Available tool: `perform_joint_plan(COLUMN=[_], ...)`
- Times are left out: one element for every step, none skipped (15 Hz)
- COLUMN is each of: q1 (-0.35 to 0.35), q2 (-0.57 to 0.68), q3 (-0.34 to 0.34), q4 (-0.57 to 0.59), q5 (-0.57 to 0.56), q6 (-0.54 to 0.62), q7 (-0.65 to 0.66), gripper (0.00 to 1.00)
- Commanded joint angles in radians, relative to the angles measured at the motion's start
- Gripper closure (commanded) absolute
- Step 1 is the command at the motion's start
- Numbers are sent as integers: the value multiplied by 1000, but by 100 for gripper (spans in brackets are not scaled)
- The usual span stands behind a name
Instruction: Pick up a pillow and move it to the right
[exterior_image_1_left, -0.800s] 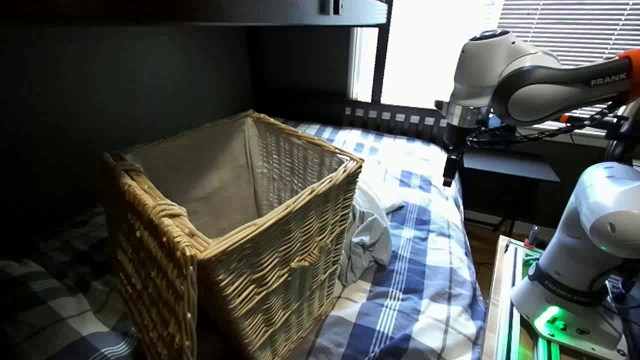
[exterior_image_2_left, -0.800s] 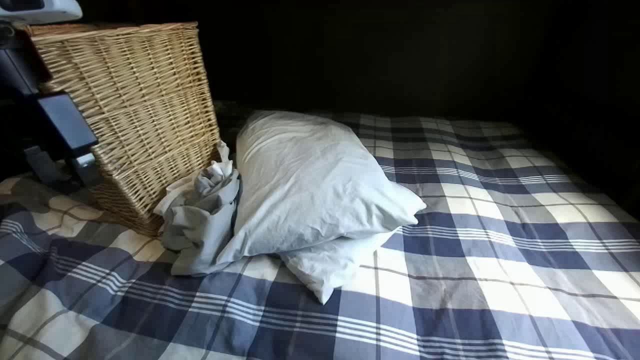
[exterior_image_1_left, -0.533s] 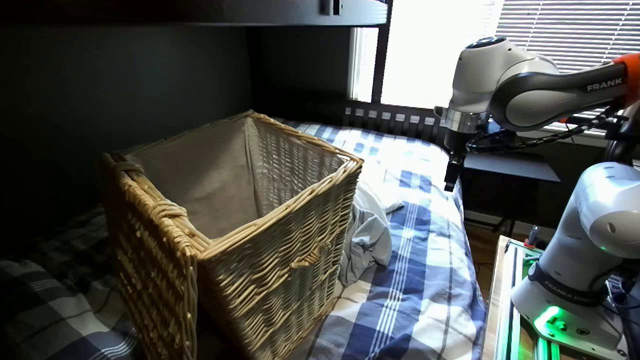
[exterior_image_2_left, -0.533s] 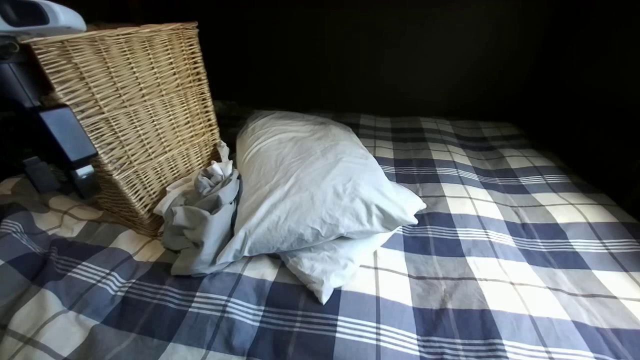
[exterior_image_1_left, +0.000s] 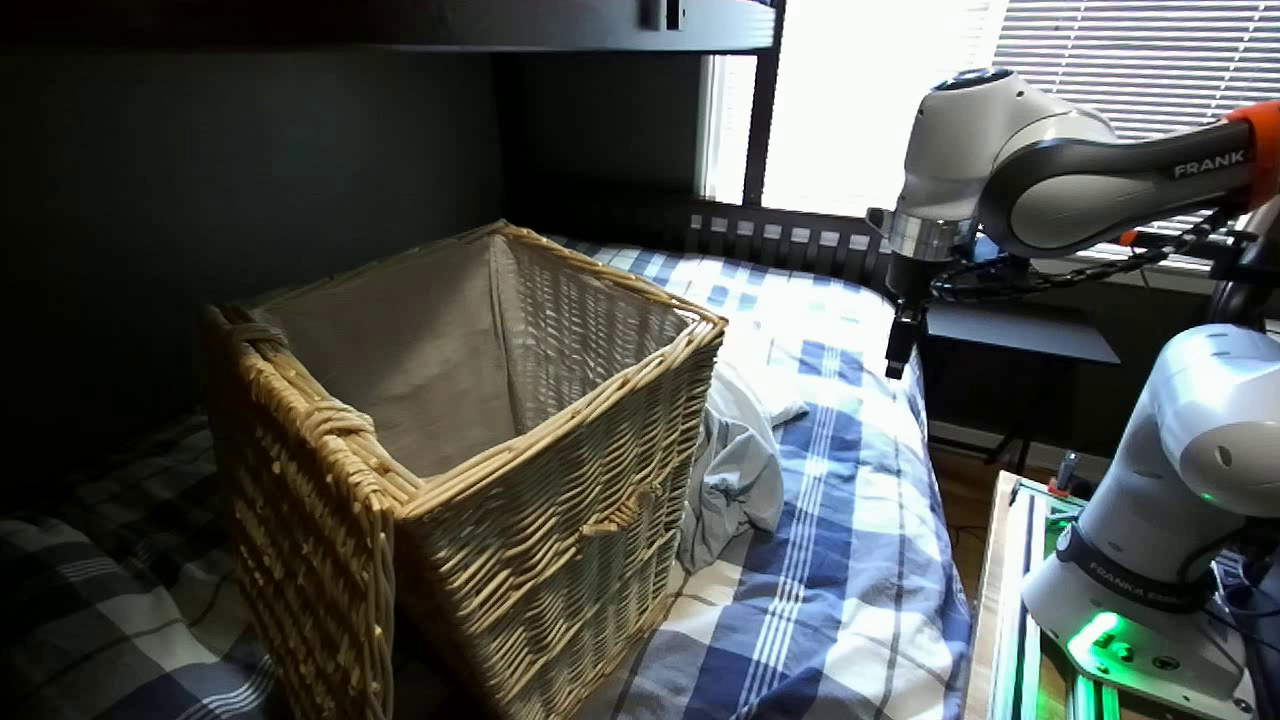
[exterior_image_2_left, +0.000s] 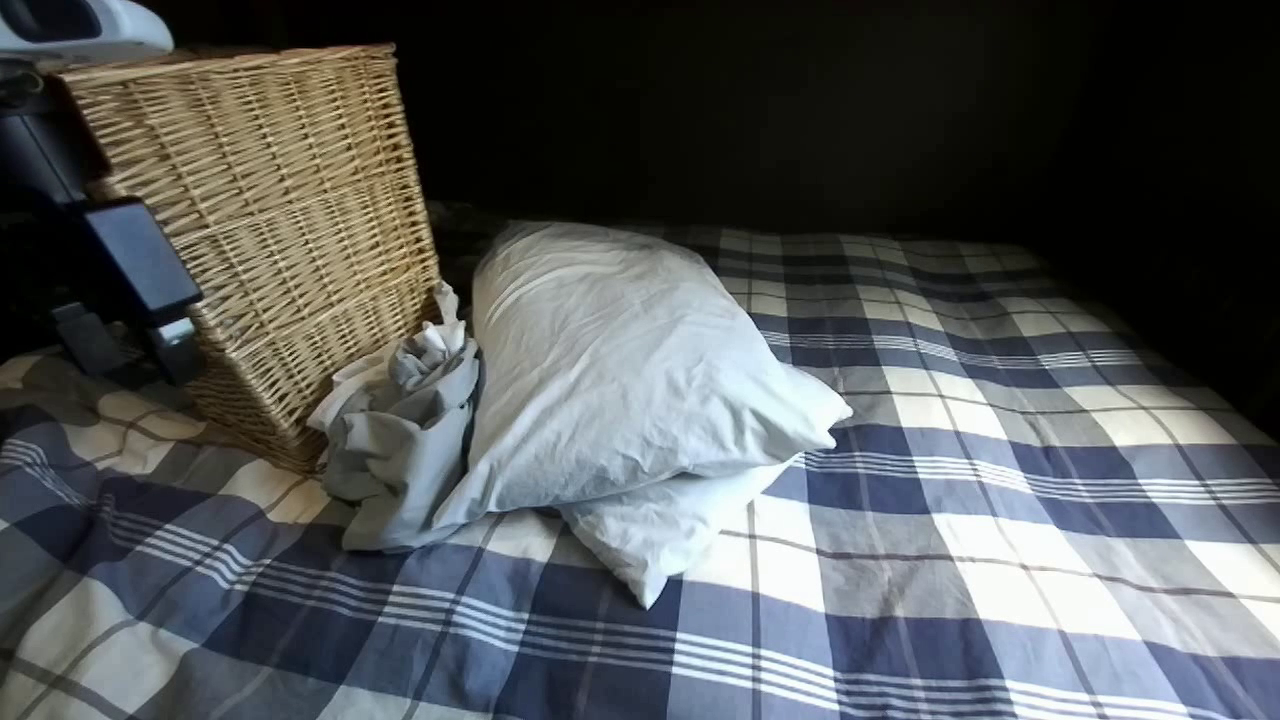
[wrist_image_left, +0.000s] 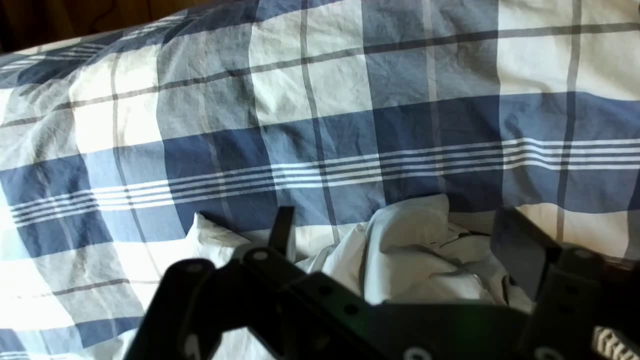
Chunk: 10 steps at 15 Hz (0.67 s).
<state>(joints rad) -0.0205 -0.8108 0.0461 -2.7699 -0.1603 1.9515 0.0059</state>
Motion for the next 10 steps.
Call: perform_joint_plan(q1=[22, 27, 30, 29, 23, 25, 29, 28, 37, 45], q2=[103, 145, 180, 231, 281, 330, 387, 449, 503, 556], q3=[-39, -59, -75, -91, -102, -120, -138, -155, -176, -195], q4=[37, 53, 64, 87, 104, 124, 149, 182, 215, 247], q5=[16, 28, 38, 53, 60, 78, 93, 117, 153, 193], q6=[126, 188, 254, 311, 378, 445, 507, 561, 591, 634], q7=[-37, -58, -75, -87, -92, -107, -129, -139, -163, -183], gripper=[0, 0, 0, 0, 0, 0, 0, 0, 0, 0])
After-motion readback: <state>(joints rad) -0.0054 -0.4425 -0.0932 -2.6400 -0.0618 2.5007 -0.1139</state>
